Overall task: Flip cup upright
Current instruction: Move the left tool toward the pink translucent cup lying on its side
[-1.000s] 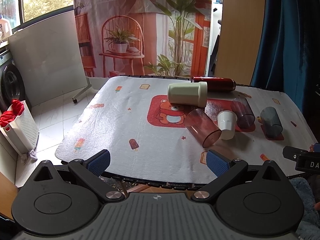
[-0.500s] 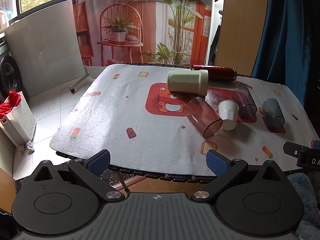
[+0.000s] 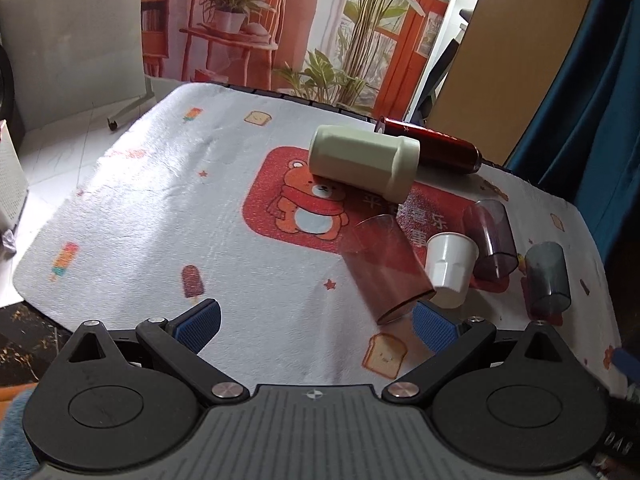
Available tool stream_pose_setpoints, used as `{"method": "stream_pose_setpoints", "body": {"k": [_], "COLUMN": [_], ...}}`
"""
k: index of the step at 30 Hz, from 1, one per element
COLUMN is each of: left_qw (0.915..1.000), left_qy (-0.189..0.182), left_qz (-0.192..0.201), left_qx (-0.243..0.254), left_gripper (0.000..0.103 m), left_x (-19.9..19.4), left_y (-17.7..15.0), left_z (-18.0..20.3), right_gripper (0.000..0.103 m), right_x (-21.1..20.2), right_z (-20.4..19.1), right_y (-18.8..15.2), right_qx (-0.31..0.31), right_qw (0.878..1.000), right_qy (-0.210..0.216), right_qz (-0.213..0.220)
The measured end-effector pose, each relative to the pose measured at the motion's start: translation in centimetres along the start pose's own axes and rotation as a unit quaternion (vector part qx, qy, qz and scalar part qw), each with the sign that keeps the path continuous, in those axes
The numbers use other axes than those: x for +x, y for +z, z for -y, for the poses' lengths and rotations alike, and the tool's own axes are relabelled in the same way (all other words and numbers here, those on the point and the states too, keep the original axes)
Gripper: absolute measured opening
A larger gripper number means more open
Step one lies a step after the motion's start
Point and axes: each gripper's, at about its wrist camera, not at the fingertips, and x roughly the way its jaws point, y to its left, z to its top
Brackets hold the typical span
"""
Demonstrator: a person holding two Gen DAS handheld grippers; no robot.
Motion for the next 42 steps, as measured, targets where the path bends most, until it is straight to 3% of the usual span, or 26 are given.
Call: {"method": "stream_pose_setpoints", "body": {"k": [7,14,26,31,34,39,42], "left_qw": [0.9986,0.9969,0.9959,0.9981,0.9984,0.9969,0.9954], "left_qy": [-0.024,-0.008,-0.008,-0.006,0.002,0.039,0.038], "left_qz": [-0.024,-0.046,-0.065,-0.037,-0.001,0.066,0.087], "left_qx": [-0.041,-0.063,-0.062,-0.050,-0.056,0.014,0.014], "left_gripper": [0.103,0.097,0.096,0.097,0.096,0.095,0.091], "left_x": [6.3,11.0,12.3,11.4,10.9,11.2,12.4], "left_y": [2.4,3.6,3.9,6.1,8.7,14.2,16.9], "left_z": [3.3,4.6,4.1,3.4,1.8,0.7,0.3], "right_gripper": [0.103,0.103,0.103,0.103,0.103,0.103,0.103], "right_x": [2.2,3.7,5.0,5.1,5.3,6.0,6.9], "right_z": [1.3,2.3,2.0,1.9,1.9,1.9,1.7], "right_y": [-0.3,-0.5,-0.5,-0.4,-0.4,-0.2,-0.2], "right_qx": [0.018,0.029,0.025,0.023,0.020,0.013,0.010], "right_qw": [1.000,0.999,0.998,0.998,0.998,0.998,0.997], "right_qy": [-0.006,-0.006,-0.004,-0.003,-0.005,-0.011,-0.015], "right_qz": [-0.020,-0.034,-0.049,-0.053,-0.058,-0.068,-0.080]}}
